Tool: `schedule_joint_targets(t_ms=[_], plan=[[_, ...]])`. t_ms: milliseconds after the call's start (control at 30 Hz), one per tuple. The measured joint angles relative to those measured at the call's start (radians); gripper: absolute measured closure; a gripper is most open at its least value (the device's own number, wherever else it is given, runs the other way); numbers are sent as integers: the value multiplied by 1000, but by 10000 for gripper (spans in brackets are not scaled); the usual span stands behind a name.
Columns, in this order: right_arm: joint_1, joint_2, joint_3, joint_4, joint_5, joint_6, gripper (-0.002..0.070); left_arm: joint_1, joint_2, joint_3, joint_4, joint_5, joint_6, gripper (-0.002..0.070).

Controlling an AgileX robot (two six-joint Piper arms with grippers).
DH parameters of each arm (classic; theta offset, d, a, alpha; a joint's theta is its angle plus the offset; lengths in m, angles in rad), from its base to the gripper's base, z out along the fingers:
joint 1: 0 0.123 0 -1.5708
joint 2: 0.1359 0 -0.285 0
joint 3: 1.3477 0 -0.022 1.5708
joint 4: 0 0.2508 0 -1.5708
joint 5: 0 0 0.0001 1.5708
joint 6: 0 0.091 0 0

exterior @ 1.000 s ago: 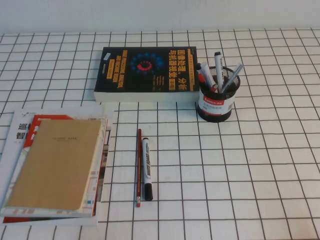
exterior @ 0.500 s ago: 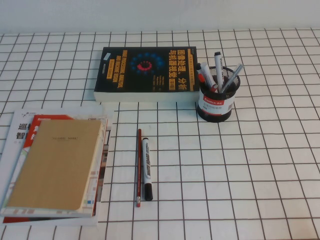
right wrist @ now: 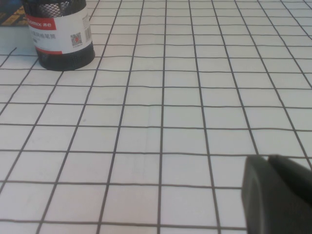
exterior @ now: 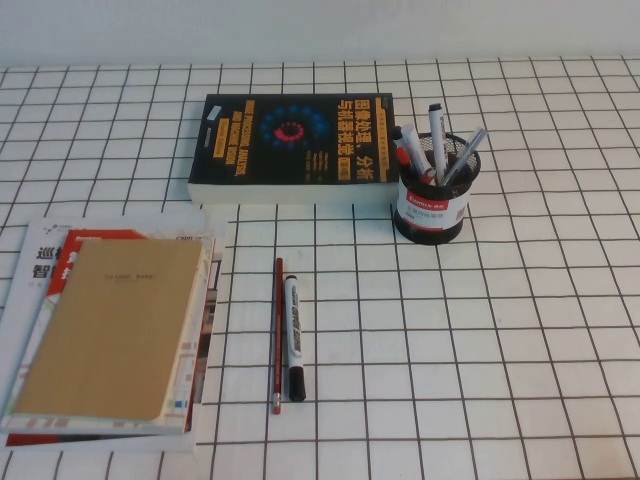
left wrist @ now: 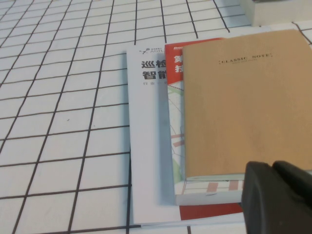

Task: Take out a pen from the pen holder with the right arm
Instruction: 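Take a marker out of the pen holder and lay it on the table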

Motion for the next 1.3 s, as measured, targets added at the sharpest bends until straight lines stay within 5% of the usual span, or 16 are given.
schedule_joint_targets(t_ms=[433, 1033, 1300], plan=[[0, 0, 0, 22, -5, 0, 692, 0, 0, 0, 0, 0, 0, 679], [0, 0, 0, 488, -273, 0, 692, 0, 0, 0, 0, 0, 0, 679], [0, 0, 0, 541, -300, 0, 692, 0, 0, 0, 0, 0, 0, 679]])
